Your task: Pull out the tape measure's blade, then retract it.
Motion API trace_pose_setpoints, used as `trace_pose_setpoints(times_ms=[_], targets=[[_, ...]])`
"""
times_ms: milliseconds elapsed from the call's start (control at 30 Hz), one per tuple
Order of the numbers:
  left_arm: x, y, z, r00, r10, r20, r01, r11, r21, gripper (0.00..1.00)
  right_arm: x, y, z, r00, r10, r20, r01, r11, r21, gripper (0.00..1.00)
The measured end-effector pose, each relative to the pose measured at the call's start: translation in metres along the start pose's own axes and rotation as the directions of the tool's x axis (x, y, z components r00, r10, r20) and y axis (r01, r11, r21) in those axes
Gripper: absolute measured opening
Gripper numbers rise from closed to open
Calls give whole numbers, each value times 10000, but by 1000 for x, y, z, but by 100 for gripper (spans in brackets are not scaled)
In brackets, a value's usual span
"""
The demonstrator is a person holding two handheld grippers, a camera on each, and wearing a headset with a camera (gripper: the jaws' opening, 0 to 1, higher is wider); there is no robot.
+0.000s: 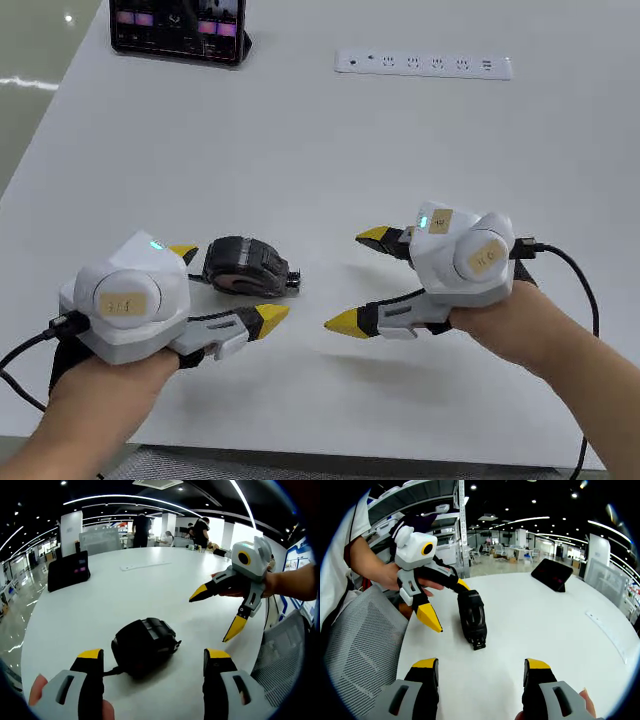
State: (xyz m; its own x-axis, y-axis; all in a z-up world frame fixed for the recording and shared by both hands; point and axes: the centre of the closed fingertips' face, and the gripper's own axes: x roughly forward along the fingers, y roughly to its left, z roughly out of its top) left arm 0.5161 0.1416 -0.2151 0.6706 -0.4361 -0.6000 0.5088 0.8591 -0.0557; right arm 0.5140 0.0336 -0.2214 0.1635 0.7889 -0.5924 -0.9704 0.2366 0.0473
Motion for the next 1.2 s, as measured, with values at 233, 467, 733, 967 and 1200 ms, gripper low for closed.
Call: trace_pose_setpoints(times_ms=[233, 467, 733, 967, 1200], targets=[[-8, 0, -3, 9995, -285, -108, 289, 9986, 434, 85, -15, 2, -4, 9997, -233, -4, 233, 9997, 81, 71], [-20, 2, -2, 9991, -433, -38, 434, 9949, 914, 91, -30, 3, -8, 9989, -462, 6, 462, 9986, 264, 73], [-31, 9, -1, 9987, -511, -62, 515, 9929, 1072, 92, -49, 2, -13, 9971, -759, -7, 757, 9944, 732, 74], [-40, 14, -5, 9973, -726, -108, 733, 9911, 1109, 94, -64, 3, -23, 9945, -1049, -64, 1050, 9893, 1010, 76], [-49, 14, -10, 9950, -947, -309, 985, 9817, 1630, 99, -75, 6, -35, 9925, -1200, -228, 1219, 9850, 1222, 76]])
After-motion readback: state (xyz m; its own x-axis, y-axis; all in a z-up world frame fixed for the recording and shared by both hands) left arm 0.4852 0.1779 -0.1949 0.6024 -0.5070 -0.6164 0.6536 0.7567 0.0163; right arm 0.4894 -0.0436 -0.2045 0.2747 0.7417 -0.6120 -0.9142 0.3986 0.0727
